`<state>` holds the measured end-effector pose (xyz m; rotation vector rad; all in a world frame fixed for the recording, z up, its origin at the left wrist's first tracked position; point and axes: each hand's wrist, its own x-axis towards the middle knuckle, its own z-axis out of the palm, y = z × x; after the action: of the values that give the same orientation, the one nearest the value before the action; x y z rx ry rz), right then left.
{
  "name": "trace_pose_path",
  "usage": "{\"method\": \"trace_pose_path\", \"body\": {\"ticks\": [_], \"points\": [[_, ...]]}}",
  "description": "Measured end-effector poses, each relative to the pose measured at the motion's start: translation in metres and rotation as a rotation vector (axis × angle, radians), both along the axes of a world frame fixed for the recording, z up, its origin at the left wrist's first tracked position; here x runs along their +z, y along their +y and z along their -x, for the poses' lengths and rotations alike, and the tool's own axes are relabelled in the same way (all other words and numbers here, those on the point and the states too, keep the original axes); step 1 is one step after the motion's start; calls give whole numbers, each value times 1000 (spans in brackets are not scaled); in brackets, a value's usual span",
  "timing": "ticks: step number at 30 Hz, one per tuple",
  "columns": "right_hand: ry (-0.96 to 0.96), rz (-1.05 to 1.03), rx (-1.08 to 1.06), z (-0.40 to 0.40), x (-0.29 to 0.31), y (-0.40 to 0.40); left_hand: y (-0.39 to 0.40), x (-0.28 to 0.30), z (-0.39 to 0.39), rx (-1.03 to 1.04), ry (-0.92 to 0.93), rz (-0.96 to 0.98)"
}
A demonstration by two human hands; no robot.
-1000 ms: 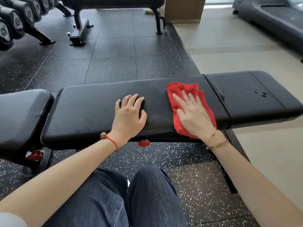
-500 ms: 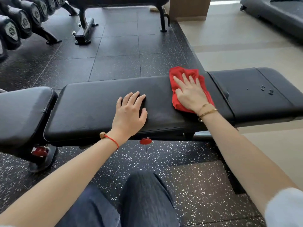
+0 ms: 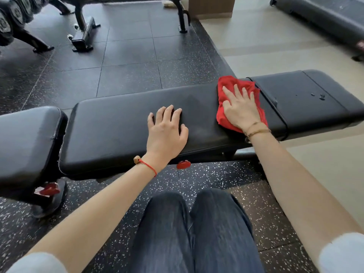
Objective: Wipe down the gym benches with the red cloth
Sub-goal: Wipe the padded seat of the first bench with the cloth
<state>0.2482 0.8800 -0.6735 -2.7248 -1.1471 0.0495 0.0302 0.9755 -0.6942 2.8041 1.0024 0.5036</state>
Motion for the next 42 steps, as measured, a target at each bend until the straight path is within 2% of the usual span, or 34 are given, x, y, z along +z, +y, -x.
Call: {"method": "trace_pose_path", "body": {"ticks": [5, 17, 22, 25, 28, 34, 38, 42], "points": [[3, -24, 116, 19, -4, 12, -1, -1, -3, 7, 32, -16], [27, -39, 148, 20, 1, 7, 2, -1, -5, 15, -12, 13], [76, -54, 317, 15, 4, -10, -8, 5, -27, 114, -43, 100], [47, -80, 363, 9, 3, -35, -26, 8, -51, 101, -78, 123], [-21, -104, 339, -4, -3, -64, -49, 6, -77, 76, -67, 102], [-109, -81, 156, -65, -9, -105, -84, 1, -130, 93, -53, 105], [20, -2, 228, -110, 2, -81, -94, -1, -147, 209, -64, 91], [46, 9, 328, -116, 6, -78, -95, -3, -147, 245, -83, 44]]}}
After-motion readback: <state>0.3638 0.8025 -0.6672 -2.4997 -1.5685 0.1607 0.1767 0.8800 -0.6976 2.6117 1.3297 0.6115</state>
